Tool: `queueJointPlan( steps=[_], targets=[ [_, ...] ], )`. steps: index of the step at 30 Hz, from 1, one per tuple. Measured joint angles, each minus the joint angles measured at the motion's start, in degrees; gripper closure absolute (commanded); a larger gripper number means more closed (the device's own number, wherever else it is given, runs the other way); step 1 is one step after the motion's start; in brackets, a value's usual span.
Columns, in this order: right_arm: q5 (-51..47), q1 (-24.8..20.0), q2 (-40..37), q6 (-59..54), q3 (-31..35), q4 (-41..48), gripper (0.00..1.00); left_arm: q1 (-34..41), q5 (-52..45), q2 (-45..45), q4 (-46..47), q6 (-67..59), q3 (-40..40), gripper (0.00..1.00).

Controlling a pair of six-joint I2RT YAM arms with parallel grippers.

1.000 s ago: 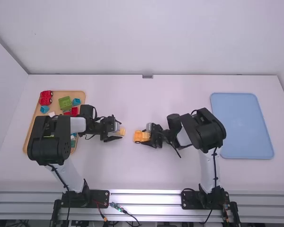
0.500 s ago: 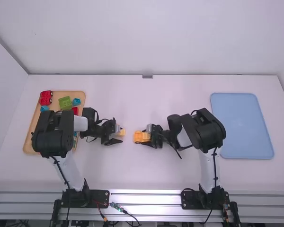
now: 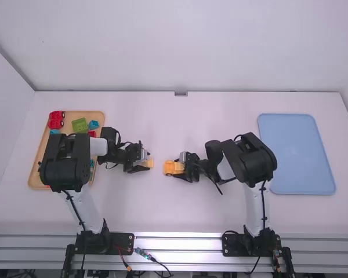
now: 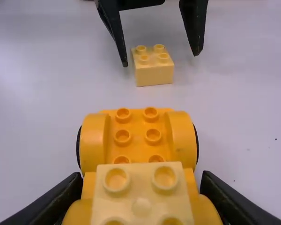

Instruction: Assemble lego blocks to make yellow taxi

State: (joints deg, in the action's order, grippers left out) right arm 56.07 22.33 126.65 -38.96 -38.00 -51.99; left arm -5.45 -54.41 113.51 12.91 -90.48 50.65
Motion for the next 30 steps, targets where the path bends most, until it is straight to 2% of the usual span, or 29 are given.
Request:
queueJointPlan(
  steps=[5, 6, 11, 18, 25, 30],
  targets=[
    [0.6, 0.0, 0.0, -0.4, -1.7, 3.3, 0.41, 0.0, 0.0, 0.0, -3.8, 1.0, -2.2, 0.39],
    [0.5, 0.0, 0.0, -0.5, -2.1, 3.7, 0.44, 0.0, 0.0, 0.0, -4.2, 1.1, -2.4, 0.39],
    [0.4, 0.0, 0.0, -1.5, -1.8, 3.0, 0.48, 0.0, 0.0, 0.0, -4.4, 1.5, -2.6, 0.41],
    [0.3, 0.0, 0.0, -1.8, -0.6, 0.9, 0.50, 0.0, 0.0, 0.0, -3.8, 1.5, -2.6, 0.46],
    [1.5, 0.0, 0.0, -2.4, -2.6, 5.9, 0.50, 0.1, 0.0, 0.0, -7.9, 3.3, -3.2, 0.48],
    [1.4, 0.0, 0.0, -2.8, -3.0, 6.1, 0.51, 0.1, 0.0, 0.0, -9.6, 6.1, -3.7, 0.51]
  ],
)
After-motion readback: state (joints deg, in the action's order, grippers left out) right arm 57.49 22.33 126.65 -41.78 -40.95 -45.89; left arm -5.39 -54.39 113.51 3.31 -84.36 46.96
